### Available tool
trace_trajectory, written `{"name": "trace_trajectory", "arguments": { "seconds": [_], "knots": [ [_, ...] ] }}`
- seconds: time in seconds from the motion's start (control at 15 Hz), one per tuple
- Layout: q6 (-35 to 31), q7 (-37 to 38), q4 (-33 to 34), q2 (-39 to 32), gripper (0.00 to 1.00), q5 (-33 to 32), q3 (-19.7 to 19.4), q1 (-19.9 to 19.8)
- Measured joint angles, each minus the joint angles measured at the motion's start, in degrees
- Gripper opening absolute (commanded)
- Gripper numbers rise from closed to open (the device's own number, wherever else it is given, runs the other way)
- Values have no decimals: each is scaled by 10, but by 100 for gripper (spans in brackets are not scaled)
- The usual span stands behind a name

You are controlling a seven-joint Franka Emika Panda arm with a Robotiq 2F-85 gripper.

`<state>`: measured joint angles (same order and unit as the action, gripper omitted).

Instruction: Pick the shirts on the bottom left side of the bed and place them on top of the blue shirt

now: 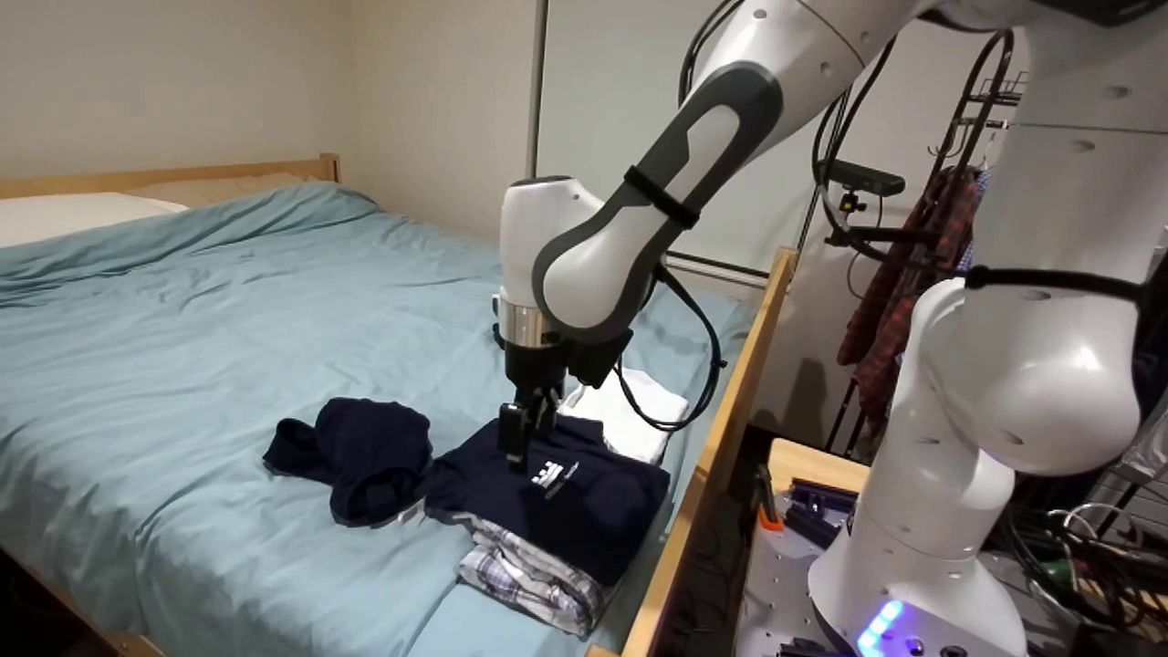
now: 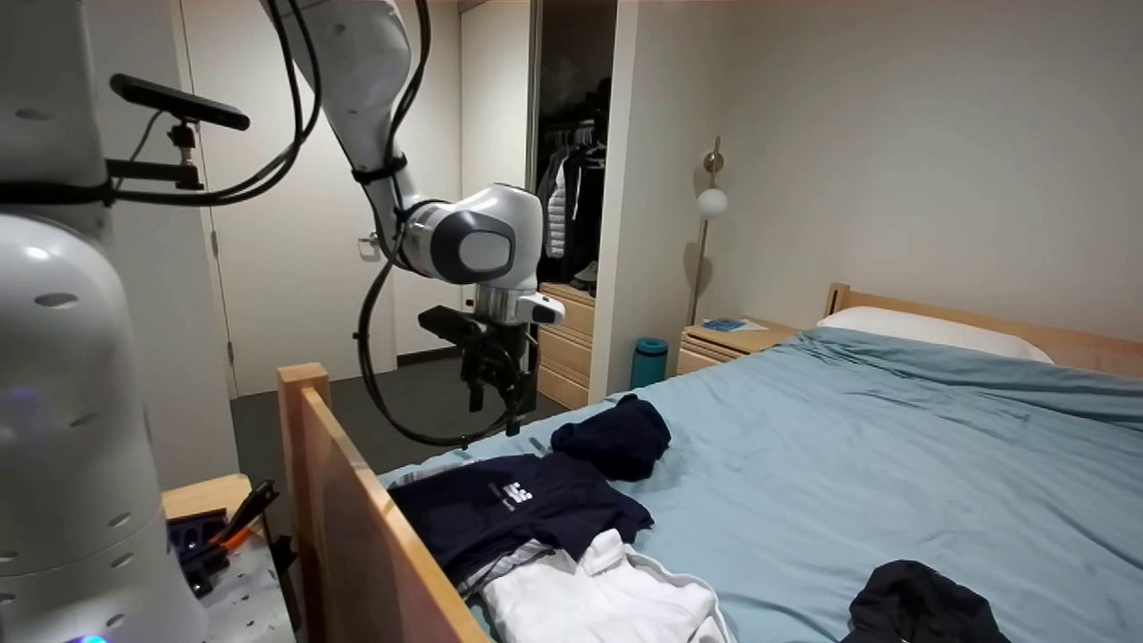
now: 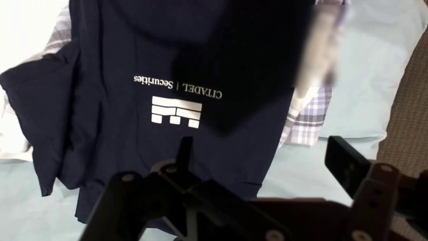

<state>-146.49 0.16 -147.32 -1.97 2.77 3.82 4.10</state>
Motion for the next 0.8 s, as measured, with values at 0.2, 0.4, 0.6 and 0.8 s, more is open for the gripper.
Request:
{"name": "trace_trajectory", "arguments": {
  "seconds": [0.2,0.4,0.6,0.8],
  "knots": [
    [5,12,2,3,100,-7,0,0],
    [8,37,29,-48,100,-13,5,9],
    [5,41,84,-129,100,-16,12,27],
    [19,74,141,-198,100,-41,6,49]
  ]
}}
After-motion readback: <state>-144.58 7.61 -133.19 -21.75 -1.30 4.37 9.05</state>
